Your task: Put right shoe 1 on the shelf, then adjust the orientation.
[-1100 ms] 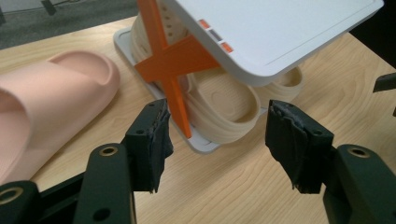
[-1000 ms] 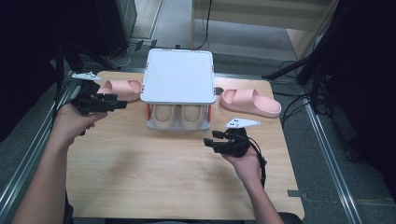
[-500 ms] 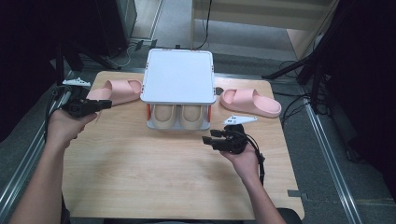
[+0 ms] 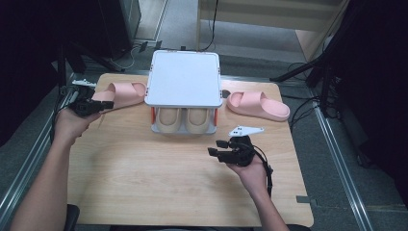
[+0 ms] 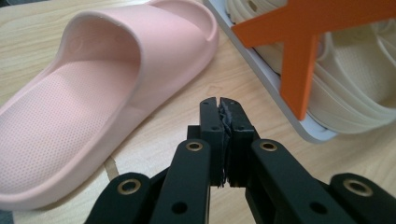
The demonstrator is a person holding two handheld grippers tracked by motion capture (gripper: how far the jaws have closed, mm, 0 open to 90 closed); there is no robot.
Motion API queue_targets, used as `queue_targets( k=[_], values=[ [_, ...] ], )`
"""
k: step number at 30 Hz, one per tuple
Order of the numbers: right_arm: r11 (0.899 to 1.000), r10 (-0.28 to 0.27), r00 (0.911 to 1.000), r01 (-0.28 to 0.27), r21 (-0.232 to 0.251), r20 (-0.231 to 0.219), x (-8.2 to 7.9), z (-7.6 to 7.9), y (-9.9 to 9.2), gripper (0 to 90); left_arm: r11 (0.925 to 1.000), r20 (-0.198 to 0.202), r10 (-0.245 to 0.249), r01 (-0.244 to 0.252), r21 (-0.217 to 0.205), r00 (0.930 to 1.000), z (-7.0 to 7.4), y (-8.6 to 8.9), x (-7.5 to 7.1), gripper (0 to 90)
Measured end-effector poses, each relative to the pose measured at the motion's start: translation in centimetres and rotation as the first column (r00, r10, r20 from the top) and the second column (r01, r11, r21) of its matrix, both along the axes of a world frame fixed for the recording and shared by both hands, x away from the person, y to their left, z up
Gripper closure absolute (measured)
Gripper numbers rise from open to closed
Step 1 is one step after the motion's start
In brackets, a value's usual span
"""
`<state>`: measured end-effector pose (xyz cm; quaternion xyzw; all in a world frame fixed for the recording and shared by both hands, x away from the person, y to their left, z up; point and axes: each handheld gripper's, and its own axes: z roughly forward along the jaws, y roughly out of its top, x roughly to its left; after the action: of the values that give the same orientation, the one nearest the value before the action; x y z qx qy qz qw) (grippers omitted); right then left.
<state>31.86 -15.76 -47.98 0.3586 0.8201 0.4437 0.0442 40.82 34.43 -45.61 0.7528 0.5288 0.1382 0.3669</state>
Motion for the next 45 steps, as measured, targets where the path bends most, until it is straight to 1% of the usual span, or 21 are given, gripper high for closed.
queue_targets(
  k=[3,7,8,9,10,12,13,14,18,19,20,21,23,24,25,26,27,31,37,40,45],
  values=[
    [1.000,-0.012,0.9999,0.012,-0.009,-0.001,-0.3,-0.2,-0.3,50.3,0.9997,0.010,0.016,-0.016,-0.016,0.9998,-0.6,0.4,0.7,88.2],
    [0.999,-0.031,0.9995,0.031,-0.009,0.002,-0.7,-0.2,-0.9,50.3,0.9973,0.003,0.057,-0.057,-0.047,0.9984,-1.4,1.4,1.4,88.2],
    [0.999,-0.036,0.9993,0.036,-0.009,0.003,-0.8,-0.2,-1.0,50.3,0.9981,-0.029,0.060,-0.060,-0.016,0.9978,-1.5,1.6,1.7,88.2],
    [0.999,-0.040,0.9992,0.040,-0.011,0.005,-0.9,-0.2,-1.2,50.3,0.9978,-0.026,0.066,-0.066,0.008,0.9975,-1.5,1.7,1.9,88.3],
    [0.999,-0.046,0.9990,0.046,-0.009,0.000,-1.0,-0.2,-1.3,50.3,0.9977,-0.017,0.066,-0.065,0.014,0.9977,-1.5,1.8,2.0,88.4],
    [0.998,-0.057,0.9984,0.057,-0.012,0.000,-1.1,-0.3,-1.6,50.3,0.9966,0.003,0.079,-0.079,-0.022,0.9969,-1.5,2.2,2.2,88.4],
    [0.998,-0.062,0.9981,0.062,-0.011,-0.001,-1.2,-0.3,-1.7,50.3,0.9959,-0.002,0.086,-0.086,-0.027,0.9963,-1.6,2.4,2.4,88.4],
    [0.998,-0.065,0.9978,0.065,-0.012,-0.003,-1.3,-0.3,-1.8,50.3,0.9957,-0.017,0.090,-0.090,-0.020,0.9958,-1.7,2.5,2.6,88.4],
    [0.997,-0.071,0.9975,0.071,-0.017,-0.003,-1.4,-0.5,-1.9,50.3,0.9950,-0.030,0.099,-0.100,-0.009,0.9946,-2.1,2.8,3.3,88.2],
    [0.997,-0.074,0.9973,0.074,-0.020,-0.006,-1.5,-0.5,-2.0,50.3,0.9946,-0.033,0.101,-0.102,-0.022,0.9943,-2.2,2.9,3.5,88.1],
    [0.997,-0.073,0.9973,0.073,-0.021,-0.005,-1.4,-0.5,-2.0,50.3,0.9931,-0.025,0.105,-0.106,-0.050,0.9941,-2.4,2.9,3.7,87.8],
    [0.997,-0.075,0.9971,0.075,-0.021,-0.009,-1.4,-0.6,-2.0,50.3,0.9926,-0.013,0.112,-0.112,-0.048,0.9937,-2.5,2.9,3.8,87.4],
    [0.997,-0.079,0.9968,0.079,-0.023,-0.011,-1.4,-0.7,-2.0,50.3,0.9907,-0.016,0.128,-0.129,-0.045,0.9916,-2.8,3.1,4.1,87.4],
    [0.997,-0.079,0.9968,0.079,-0.024,-0.012,-1.4,-0.7,-2.0,50.2,0.9890,-0.021,0.141,-0.142,-0.041,0.9897,-3.2,3.3,4.3,87.5],
    [0.997,-0.080,0.9967,0.080,-0.024,-0.014,-1.4,-0.7,-2.0,50.2,0.9889,-0.041,0.143,-0.144,-0.035,0.9889,-3.5,3.5,4.5,87.6],
    [0.997,-0.080,0.9967,0.080,-0.025,-0.014,-1.4,-0.7,-2.0,50.2,0.9888,-0.061,0.148,-0.149,-0.013,0.9872,-3.8,3.6,4.8,87.7],
    [0.996,-0.081,0.9966,0.080,-0.025,-0.017,-1.4,-0.8,-1.9,50.2,0.9887,-0.061,0.150,-0.150,0.003,0.9868,-4.1,3.7,5.0,87.7],
    [0.996,-0.082,0.9964,0.081,-0.030,-0.021,-1.3,-1.0,-1.8,50.1,0.9890,-0.077,0.148,-0.148,0.003,0.9860,-4.9,3.6,5.4,87.7],
    [0.997,-0.075,0.9969,0.074,-0.030,-0.022,-1.2,-1.1,-1.4,50.0,0.9887,-0.068,0.149,-0.150,-0.009,0.9865,-5.0,3.7,5.3,87.5],
    [0.997,-0.071,0.9972,0.071,-0.034,-0.020,-1.2,-1.1,-1.3,50.0,0.9855,-0.049,0.168,-0.167,0.027,0.9845,-4.9,3.7,5.3,87.6],
    [0.997,-0.065,0.9976,0.064,-0.039,-0.024,-1.2,-1.2,-1.2,50.0,0.9862,-0.080,0.161,-0.163,-0.028,0.9838,-5.3,4.2,5.4,88.0]
  ],
)
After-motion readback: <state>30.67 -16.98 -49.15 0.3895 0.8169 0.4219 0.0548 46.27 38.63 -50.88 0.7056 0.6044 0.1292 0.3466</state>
